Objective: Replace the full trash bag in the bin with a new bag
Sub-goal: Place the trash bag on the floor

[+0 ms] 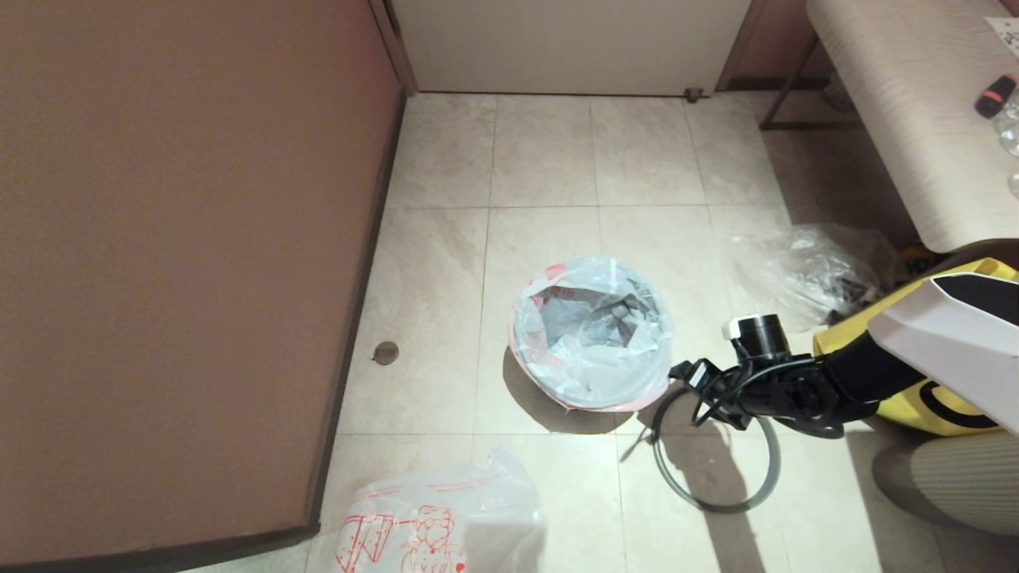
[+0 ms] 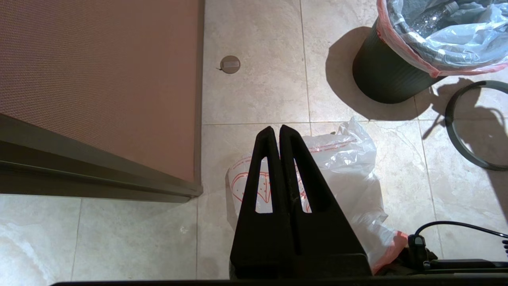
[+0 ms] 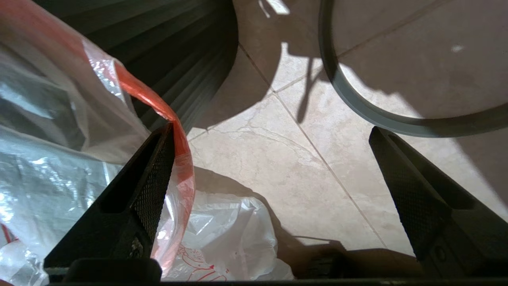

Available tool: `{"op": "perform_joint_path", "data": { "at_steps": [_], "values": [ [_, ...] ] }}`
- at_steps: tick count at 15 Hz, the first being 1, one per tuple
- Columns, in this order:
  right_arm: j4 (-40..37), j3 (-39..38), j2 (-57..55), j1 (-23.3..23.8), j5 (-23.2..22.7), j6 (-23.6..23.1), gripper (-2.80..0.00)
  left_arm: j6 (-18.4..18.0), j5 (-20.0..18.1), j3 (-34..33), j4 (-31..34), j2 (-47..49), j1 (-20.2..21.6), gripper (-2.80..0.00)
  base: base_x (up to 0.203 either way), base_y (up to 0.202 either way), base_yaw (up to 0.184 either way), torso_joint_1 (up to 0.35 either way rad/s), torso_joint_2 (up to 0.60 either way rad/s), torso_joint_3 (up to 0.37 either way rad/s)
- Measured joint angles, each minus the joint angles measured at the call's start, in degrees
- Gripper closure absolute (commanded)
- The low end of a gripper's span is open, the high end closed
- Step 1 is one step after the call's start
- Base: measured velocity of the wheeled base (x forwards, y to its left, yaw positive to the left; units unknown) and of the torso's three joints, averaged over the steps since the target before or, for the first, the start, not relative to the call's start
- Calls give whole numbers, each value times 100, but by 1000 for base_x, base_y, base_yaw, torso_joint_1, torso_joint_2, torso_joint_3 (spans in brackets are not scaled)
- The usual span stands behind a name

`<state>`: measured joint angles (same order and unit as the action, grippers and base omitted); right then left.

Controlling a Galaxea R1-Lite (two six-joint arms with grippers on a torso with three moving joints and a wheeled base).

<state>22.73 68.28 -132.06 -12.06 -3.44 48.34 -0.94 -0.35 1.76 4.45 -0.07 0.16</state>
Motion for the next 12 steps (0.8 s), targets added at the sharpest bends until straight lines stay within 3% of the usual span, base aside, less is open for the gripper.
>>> {"op": "perform_joint_path", "data": {
  "at_steps": [5, 6, 12],
  "values": [
    [103, 243, -179, -23, -6, -14, -280, -1, -1, 0, -2, 0, 0, 0, 0, 0, 0, 0, 0, 0],
    [106, 266, -217, -23, -13, -20, 0, -1, 2, 0, -2, 0, 0, 0, 0, 0, 0, 0, 0, 0],
    [108, 407, -341, -10, -22, -33, 0, -2, -1, 0, 1, 0, 0, 0, 0, 0, 0, 0, 0, 0]
  ]
}}
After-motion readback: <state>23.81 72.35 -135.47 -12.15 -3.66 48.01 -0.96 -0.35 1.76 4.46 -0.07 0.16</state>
